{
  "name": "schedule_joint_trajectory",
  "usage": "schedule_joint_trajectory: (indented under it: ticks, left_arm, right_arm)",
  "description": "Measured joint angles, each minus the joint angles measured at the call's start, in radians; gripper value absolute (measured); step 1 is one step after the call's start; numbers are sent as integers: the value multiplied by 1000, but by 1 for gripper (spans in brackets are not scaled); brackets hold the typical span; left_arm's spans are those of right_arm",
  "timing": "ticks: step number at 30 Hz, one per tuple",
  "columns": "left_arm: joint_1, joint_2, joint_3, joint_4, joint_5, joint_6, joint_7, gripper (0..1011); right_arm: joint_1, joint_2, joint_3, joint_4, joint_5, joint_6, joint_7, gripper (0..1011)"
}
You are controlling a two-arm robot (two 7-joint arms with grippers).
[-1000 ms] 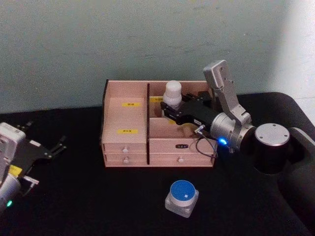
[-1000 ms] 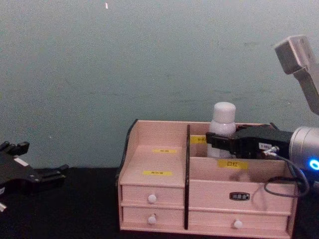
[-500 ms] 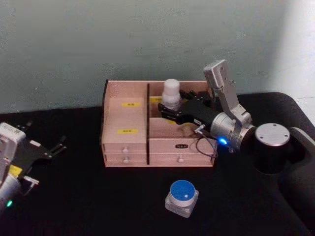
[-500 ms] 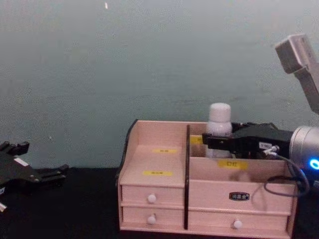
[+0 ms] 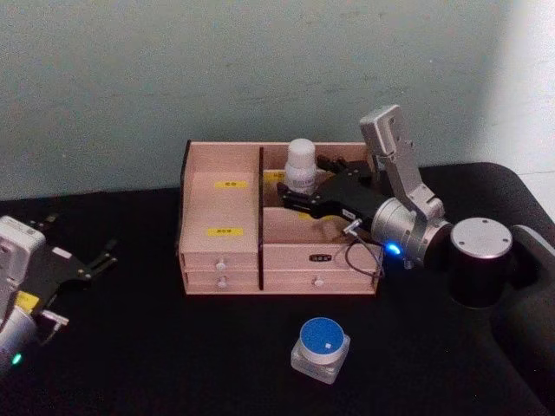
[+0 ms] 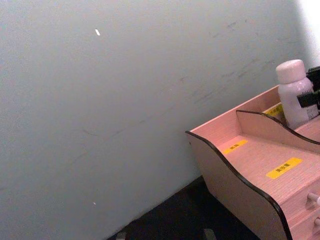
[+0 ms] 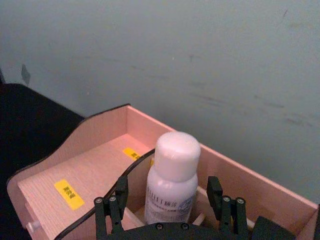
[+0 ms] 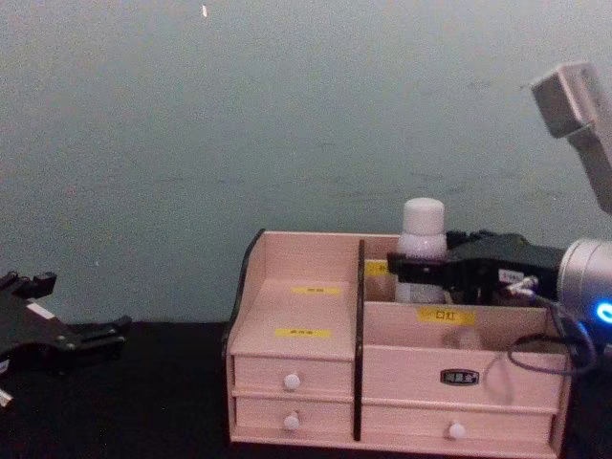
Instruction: Pick up the facial cleanser and watermelon frost from the table and place them into the tiered storage box.
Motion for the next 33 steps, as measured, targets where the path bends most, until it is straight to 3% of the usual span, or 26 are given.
schedule_joint_trajectory:
  ticks: [9,15,22,33]
  left_arm:
    - [0,0,0,0,0,0,0,1001]
    - [0,0,0,0,0,0,0,1001]
    - [0,0,0,0,0,0,0,1001]
    - [0,0,0,0,0,0,0,1001]
  right_arm:
    - [-62,31,36,-110,14,-5,-9,1000]
    - [-163,99,72,-264,61,15,19,1000]
    - [-278,188,86,-400,108,24,66,1000]
    - [-410,293,88,-515,202,4,162,1000]
